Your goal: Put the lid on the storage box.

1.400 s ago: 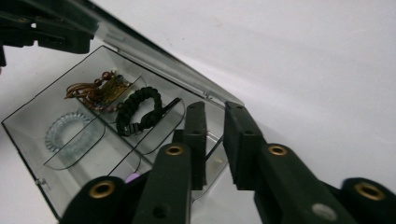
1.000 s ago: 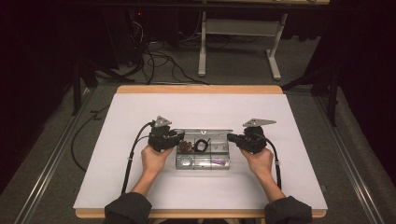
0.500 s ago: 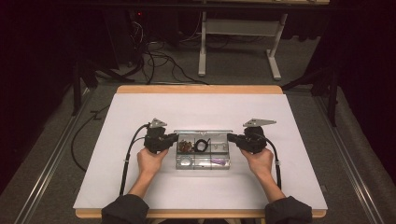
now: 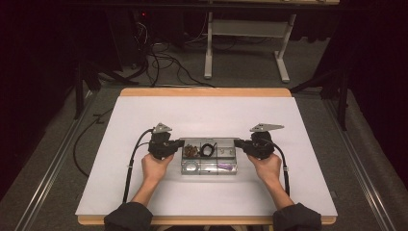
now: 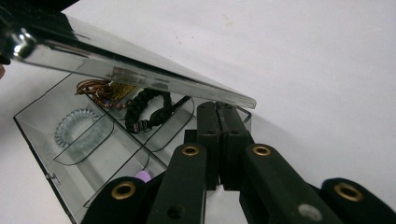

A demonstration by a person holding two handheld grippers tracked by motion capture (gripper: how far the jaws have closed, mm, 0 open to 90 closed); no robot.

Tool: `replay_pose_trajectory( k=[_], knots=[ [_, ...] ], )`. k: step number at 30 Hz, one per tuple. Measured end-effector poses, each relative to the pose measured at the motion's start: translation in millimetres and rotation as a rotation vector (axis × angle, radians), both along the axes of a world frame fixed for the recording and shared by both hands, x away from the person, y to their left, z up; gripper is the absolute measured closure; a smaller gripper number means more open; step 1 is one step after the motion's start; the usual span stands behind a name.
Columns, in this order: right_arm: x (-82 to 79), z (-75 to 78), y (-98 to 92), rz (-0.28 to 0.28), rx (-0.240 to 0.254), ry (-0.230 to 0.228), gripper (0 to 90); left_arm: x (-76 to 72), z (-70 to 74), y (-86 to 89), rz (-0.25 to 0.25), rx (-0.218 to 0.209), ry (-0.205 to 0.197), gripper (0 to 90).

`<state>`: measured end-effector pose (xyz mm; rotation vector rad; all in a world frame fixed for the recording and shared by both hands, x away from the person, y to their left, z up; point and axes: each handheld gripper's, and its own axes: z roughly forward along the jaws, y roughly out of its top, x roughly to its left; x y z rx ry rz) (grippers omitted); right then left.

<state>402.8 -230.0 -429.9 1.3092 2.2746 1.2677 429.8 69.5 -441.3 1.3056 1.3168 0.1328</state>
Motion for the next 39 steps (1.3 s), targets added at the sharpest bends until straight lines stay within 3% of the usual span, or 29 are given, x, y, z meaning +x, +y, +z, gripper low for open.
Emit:
replay_pose_trajectory(
  k=[39],
  knots=[
    [-20.8,-6.0,-0.1,0.041,0.008,-0.029,89.8,-23.8,-1.5,1.9,-0.038,0.001,-0.047,89.7]
  ],
)
